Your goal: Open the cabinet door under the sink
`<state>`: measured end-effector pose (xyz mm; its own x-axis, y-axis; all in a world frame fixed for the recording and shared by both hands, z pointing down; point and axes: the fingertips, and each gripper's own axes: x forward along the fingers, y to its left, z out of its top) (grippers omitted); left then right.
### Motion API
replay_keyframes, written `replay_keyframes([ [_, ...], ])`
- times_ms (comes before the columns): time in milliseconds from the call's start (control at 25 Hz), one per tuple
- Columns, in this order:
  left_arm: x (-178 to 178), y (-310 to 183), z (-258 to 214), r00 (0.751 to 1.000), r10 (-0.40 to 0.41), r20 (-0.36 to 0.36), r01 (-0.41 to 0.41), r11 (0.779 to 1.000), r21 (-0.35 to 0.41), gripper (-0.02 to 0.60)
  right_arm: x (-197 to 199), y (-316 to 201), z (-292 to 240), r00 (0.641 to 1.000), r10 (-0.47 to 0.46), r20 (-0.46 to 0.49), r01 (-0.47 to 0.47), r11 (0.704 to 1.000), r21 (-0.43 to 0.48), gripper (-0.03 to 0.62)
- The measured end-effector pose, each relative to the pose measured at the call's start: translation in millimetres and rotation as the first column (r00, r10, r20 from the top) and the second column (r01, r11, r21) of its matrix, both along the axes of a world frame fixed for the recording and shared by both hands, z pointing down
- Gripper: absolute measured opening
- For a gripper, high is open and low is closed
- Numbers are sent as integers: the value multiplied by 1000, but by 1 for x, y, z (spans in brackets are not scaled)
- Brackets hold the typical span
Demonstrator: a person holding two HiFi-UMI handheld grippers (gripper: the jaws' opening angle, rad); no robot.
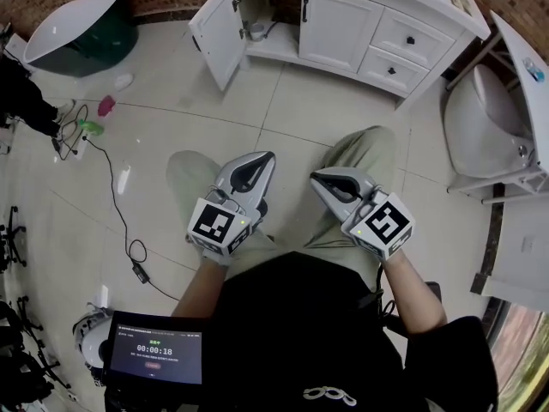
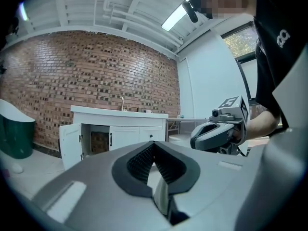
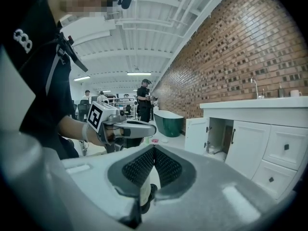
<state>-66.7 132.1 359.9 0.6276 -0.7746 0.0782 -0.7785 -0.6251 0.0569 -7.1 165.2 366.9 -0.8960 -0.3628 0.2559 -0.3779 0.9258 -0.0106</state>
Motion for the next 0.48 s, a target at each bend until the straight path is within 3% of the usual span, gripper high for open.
replay_keyframes([
  [480, 2, 3, 3, 999, 37, -4, -37, 999, -8, 15, 7, 0, -2, 1000, 4, -2, -4, 1000, 9, -9],
])
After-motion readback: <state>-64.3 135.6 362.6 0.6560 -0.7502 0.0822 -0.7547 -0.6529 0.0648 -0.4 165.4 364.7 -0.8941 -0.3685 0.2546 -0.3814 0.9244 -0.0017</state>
